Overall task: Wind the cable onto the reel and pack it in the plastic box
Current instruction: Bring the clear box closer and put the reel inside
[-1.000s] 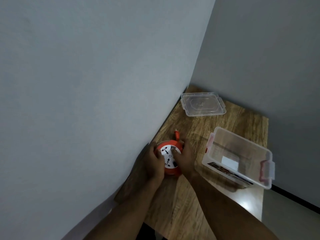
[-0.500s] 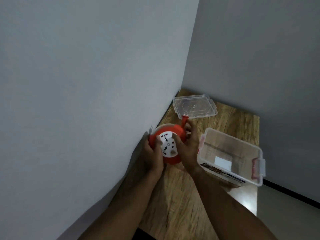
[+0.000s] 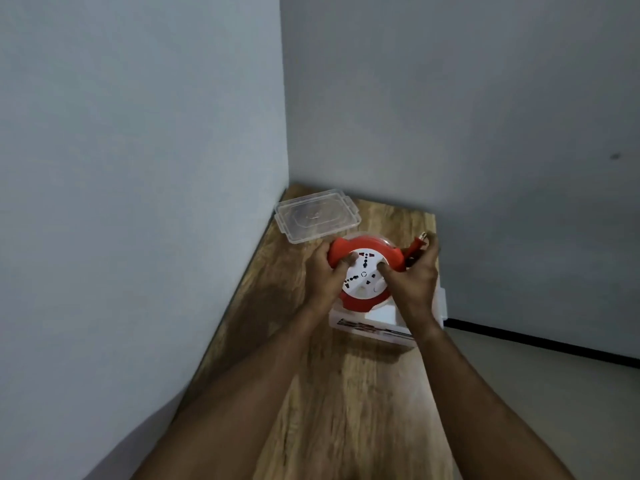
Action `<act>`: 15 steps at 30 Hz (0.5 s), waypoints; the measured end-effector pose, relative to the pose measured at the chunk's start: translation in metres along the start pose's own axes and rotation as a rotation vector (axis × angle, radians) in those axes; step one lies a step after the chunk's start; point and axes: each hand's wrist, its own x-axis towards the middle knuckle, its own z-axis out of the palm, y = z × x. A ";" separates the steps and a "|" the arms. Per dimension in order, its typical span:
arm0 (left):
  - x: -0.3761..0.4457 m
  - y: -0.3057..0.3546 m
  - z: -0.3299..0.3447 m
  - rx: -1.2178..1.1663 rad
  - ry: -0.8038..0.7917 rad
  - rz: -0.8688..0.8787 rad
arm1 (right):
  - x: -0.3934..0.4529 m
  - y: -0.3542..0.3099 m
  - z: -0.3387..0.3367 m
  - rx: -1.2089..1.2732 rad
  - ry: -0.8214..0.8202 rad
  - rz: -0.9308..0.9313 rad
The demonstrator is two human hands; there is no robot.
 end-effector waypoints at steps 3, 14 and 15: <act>0.001 -0.007 0.015 0.099 -0.114 0.032 | 0.001 0.015 -0.015 -0.118 0.000 0.018; 0.004 -0.034 0.042 0.628 -0.367 0.003 | -0.013 0.040 -0.030 -0.466 -0.135 0.094; 0.005 -0.035 0.043 0.661 -0.382 -0.007 | -0.014 0.040 -0.029 -0.487 -0.140 0.104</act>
